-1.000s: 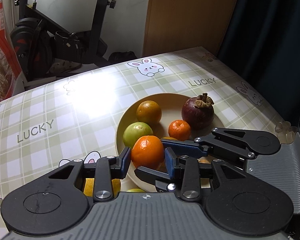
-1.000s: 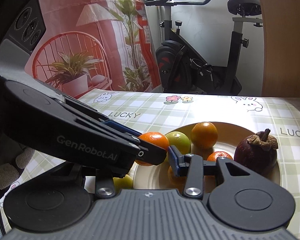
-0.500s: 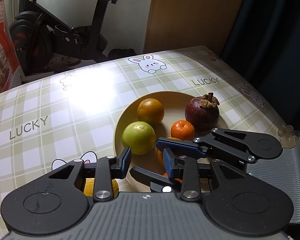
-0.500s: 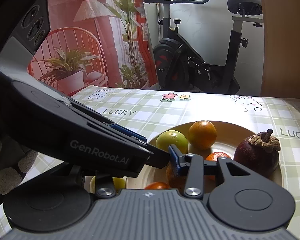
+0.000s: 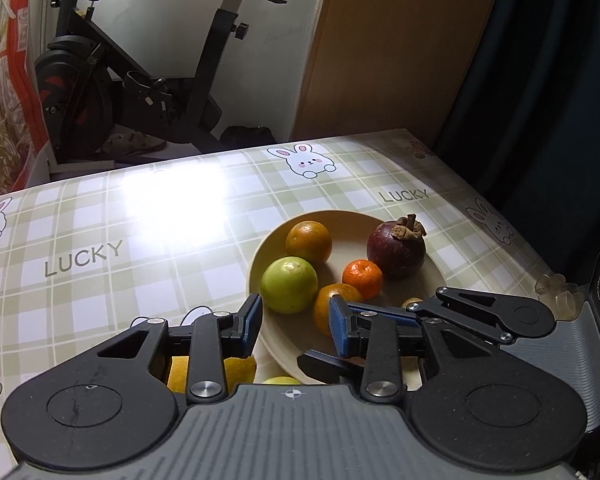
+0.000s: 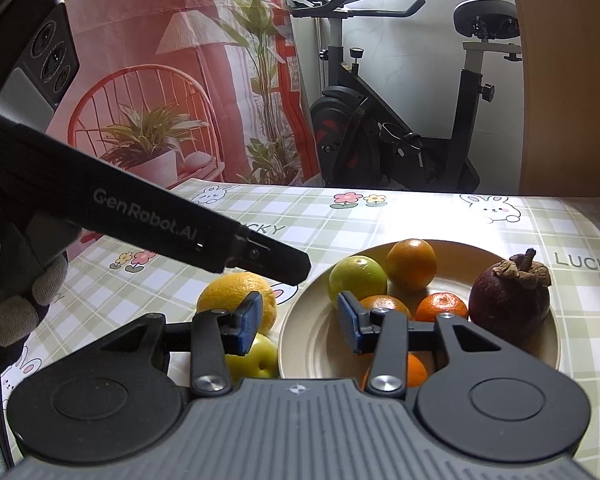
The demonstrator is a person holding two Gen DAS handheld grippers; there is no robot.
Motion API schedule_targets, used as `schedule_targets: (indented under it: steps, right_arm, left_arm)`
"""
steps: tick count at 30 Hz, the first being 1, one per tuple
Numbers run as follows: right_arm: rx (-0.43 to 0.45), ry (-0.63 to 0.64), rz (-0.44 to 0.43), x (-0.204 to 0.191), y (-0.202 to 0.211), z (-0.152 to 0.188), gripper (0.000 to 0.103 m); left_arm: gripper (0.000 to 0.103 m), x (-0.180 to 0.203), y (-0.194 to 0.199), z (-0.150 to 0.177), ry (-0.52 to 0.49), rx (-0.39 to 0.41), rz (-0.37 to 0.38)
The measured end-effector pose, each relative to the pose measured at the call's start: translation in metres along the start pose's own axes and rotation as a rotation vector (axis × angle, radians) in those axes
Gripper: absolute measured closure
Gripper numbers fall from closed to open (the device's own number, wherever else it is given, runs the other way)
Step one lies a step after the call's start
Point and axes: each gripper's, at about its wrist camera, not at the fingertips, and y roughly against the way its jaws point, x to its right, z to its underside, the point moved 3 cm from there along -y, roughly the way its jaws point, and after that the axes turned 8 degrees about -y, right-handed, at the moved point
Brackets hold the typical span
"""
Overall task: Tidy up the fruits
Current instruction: 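Move the left tool to the yellow-green apple and close around it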
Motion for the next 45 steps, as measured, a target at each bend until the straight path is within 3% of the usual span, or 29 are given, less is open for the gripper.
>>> schedule_targets:
  steps: [6, 11, 21, 36, 45]
  right_arm:
    - [-0.020, 0.077, -0.012, -0.023, -0.002, 0.010, 0.058]
    - [-0.024, 0.140, 0.037, -0.034, -0.007, 0.019, 0.058]
    - [-0.014, 0.135, 0.112, -0.027, -0.006, 0.021, 0.056]
    - [-0.071, 0.228, -0.005, -0.058, -0.003, 0.044, 0.056]
    - [-0.099, 0.241, -0.029, -0.061, -0.007, 0.051, 0.056]
  left_arm:
    - [0.065, -0.009, 0.013, 0.016, 0.014, -0.009, -0.030]
    - [0.065, -0.013, 0.020, 0.027, 0.027, -0.007, -0.034]
    - [0.065, -0.020, 0.023, 0.040, 0.058, 0.001, -0.039]
    - [0.065, -0.025, 0.015, 0.058, 0.125, -0.027, 0.039]
    - [0.063, -0.027, 0.006, 0.070, 0.157, -0.056, 0.088]
